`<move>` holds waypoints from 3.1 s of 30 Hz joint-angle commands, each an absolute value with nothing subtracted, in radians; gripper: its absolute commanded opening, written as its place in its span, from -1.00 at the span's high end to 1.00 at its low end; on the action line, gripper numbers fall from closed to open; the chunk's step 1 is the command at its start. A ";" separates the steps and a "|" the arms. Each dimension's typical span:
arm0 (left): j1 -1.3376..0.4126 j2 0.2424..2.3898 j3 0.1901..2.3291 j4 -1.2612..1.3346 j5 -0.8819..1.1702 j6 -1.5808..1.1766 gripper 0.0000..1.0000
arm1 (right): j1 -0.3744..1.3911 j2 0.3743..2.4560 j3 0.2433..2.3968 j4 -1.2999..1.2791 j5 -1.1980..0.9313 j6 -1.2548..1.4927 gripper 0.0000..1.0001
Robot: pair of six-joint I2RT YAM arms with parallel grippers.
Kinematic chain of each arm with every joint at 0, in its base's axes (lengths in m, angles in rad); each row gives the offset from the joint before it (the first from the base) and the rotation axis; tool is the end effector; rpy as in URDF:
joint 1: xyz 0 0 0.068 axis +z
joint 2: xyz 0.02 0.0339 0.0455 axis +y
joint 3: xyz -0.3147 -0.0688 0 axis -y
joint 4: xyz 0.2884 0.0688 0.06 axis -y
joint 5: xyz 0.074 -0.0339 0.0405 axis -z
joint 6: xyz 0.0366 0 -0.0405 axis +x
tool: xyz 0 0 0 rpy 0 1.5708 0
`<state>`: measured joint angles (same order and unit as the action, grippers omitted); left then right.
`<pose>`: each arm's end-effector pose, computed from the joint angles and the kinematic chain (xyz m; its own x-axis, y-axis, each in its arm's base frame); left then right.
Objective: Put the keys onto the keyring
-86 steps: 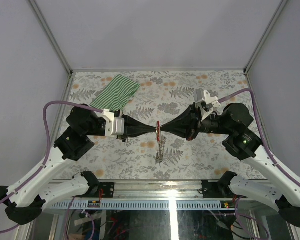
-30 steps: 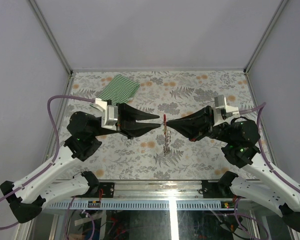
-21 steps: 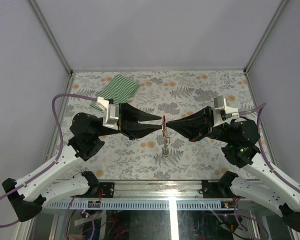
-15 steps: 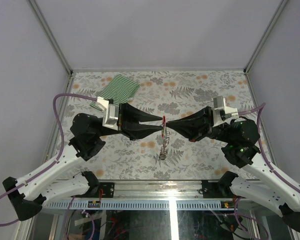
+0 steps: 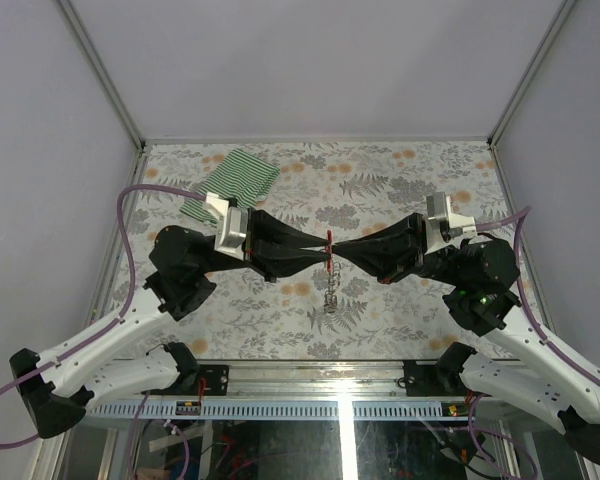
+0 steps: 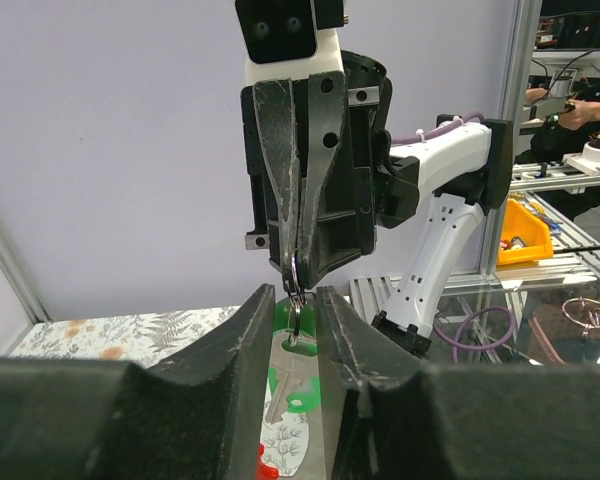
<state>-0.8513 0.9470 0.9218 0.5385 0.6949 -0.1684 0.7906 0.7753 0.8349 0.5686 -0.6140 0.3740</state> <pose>0.1240 -0.1771 0.4718 0.1606 -0.3786 -0.9115 0.9862 0.0235 0.1640 0.1001 0.1311 0.4719 0.0528 0.4778 -0.8769 -0.9971 0.0742 -0.0196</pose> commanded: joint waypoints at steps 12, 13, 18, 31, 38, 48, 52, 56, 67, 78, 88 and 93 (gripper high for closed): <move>-0.859 0.946 0.966 0.473 0.682 -0.138 1.00 | 0.790 0.746 0.910 0.558 -0.618 0.311 0.93; -0.859 0.947 0.989 0.408 0.682 -0.115 1.00 | 0.790 0.741 0.923 0.524 -0.618 0.289 0.85; -0.860 0.973 1.152 0.023 0.689 0.036 1.00 | 0.790 0.719 1.021 0.261 -0.606 0.139 0.45; -0.859 1.164 1.572 -0.875 0.564 0.322 1.00 | 0.790 0.802 1.157 -0.183 -0.663 -0.019 0.26; -0.864 1.274 1.737 -1.106 0.532 0.370 1.00 | 0.790 0.845 1.075 -0.094 -0.761 0.009 0.26; -0.911 1.327 1.807 -1.161 0.518 0.381 1.00 | 0.790 0.890 1.037 -0.033 -0.787 -0.001 0.22; -0.926 1.333 1.816 -1.160 0.520 0.386 1.00 | 0.790 0.910 1.034 -0.004 -0.794 0.007 0.21; -0.933 1.338 1.825 -1.160 0.520 0.392 1.00 | 0.790 0.930 1.035 0.014 -0.818 0.019 0.24; -0.939 1.336 1.828 -1.157 0.514 0.398 1.00 | 0.790 0.950 1.034 -0.020 -0.845 0.015 0.33; -0.948 1.329 1.829 -1.145 0.517 0.393 1.00 | 0.790 0.964 1.040 -0.018 -0.843 0.014 0.40; -0.950 1.323 1.827 -1.140 0.516 0.394 1.00 | 0.790 0.976 1.040 -0.021 -0.840 0.014 0.59; -0.950 1.315 1.824 -1.137 0.512 0.396 1.00 | 0.791 0.971 1.031 -0.023 -0.833 0.014 0.69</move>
<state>-0.9428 1.3457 1.7893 -1.1740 0.5148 0.3874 0.7898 0.9672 1.0290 -0.0521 -0.8299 0.0113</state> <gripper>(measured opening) 0.020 0.179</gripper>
